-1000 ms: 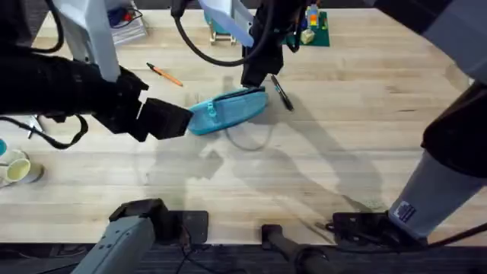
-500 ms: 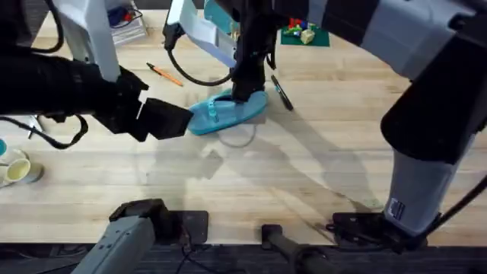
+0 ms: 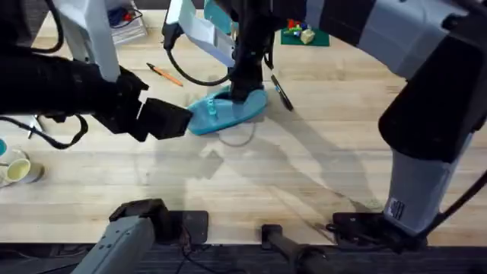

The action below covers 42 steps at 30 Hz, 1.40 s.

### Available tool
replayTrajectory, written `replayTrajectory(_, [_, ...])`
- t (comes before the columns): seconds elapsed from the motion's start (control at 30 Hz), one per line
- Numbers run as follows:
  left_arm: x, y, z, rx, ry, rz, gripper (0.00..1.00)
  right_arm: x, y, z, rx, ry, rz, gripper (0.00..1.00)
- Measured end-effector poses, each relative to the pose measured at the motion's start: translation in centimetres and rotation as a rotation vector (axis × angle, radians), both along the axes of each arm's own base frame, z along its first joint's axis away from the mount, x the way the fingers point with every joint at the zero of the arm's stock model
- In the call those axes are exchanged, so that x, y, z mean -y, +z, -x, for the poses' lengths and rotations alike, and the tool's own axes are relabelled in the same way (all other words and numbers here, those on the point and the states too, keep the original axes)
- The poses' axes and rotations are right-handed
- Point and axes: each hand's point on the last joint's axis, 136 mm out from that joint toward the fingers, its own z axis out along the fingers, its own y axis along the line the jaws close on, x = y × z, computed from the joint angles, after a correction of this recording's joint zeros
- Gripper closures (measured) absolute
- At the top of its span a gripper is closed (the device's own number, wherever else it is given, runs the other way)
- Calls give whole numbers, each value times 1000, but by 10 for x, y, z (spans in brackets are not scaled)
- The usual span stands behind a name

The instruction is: Unzip the bag, pick up the pens from the table one at a time and place them inside, then zip the bag closed.

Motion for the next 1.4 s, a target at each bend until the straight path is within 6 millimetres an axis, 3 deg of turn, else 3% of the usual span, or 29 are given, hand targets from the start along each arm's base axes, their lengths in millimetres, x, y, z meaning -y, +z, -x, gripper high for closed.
replayTrajectory(0.03, [0,0,0,0,0,0,6,0,0,0,1,0,1,780])
replayTrajectory(0.17, [0,0,0,0,0,0,6,0,0,0,1,0,1,188])
replayTrajectory(0.2, [0,0,0,0,0,0,6,0,0,0,0,2,-1,64])
replayTrajectory(0.23, [0,0,0,0,0,0,6,0,0,0,-1,3,-3,23])
replayTrajectory(0.87, [0,0,0,0,0,0,5,-2,0,0,1,1,-7,5])
replayTrajectory(1.13, [0,0,0,0,0,0,6,1,3,-3,-22,-98,-5,5])
replayTrajectory(1.27, [0,0,0,0,0,0,6,10,22,-12,-7,-185,-32,5])
replayTrajectory(1.4, [0,0,0,0,0,0,6,32,58,-28,56,-276,-82,5])
